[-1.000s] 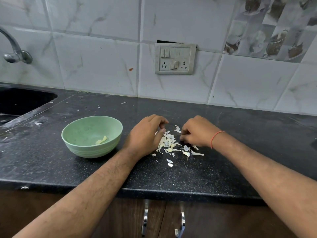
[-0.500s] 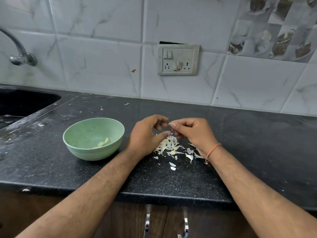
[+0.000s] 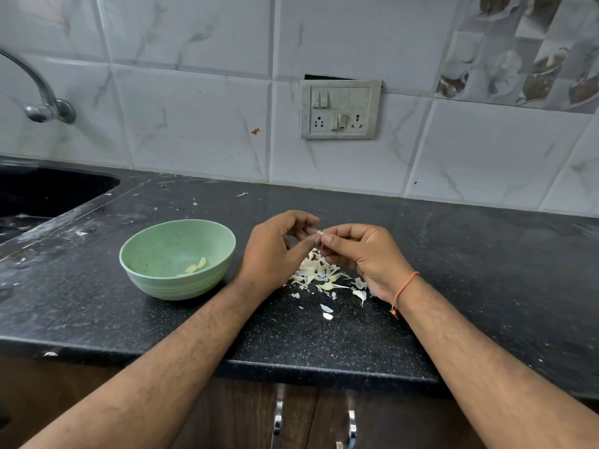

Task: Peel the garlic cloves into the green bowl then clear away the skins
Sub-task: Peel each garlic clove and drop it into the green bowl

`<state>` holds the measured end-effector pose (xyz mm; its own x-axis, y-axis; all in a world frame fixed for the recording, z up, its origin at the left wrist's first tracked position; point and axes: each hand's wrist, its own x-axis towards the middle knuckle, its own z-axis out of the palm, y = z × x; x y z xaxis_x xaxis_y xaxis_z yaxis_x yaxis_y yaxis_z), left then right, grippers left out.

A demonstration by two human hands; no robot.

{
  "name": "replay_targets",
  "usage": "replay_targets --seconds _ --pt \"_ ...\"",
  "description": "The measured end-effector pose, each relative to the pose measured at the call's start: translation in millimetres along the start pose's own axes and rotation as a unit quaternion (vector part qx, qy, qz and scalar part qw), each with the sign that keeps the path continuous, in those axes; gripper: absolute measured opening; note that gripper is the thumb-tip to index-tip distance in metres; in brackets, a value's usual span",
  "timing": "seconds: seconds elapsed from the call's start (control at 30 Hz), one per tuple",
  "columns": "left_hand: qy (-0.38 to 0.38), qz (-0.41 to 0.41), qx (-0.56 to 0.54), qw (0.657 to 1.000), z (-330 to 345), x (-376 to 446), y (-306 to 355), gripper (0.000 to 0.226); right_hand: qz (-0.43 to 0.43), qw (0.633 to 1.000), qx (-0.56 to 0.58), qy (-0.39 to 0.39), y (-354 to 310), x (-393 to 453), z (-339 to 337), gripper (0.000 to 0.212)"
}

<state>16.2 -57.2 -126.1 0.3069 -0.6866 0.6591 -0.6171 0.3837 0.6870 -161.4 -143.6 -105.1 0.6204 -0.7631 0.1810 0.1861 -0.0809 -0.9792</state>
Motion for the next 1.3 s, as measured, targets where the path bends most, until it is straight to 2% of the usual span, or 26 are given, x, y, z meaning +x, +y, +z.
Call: replay_targets --seconds 0.33,0.8,1.1,1.23,1.3 --pt "-0.011 -0.031 -0.064 0.997 0.2 -0.2 -0.2 0.03 -0.002 1.0 0.007 -0.011 -1.8 -3.7 1.4 0.012" --pt "-0.016 -0.019 -0.086 0.996 -0.6 0.0 2.1 0.036 -0.05 0.999 -0.012 0.013 1.9 -4.4 6.3 0.021" --pt "-0.058 -0.032 -0.138 0.988 2.0 -1.2 4.9 0.038 -0.049 0.997 0.031 0.042 2.6 -1.6 7.2 0.013" --pt "-0.078 -0.031 -0.146 0.986 2.4 -1.6 3.1 0.047 -0.043 0.995 0.073 0.048 2.5 0.6 7.8 0.023" --pt "-0.087 -0.032 -0.133 0.987 0.6 -2.0 3.6 0.052 -0.044 0.993 0.095 0.053 2.1 2.4 5.9 0.022"
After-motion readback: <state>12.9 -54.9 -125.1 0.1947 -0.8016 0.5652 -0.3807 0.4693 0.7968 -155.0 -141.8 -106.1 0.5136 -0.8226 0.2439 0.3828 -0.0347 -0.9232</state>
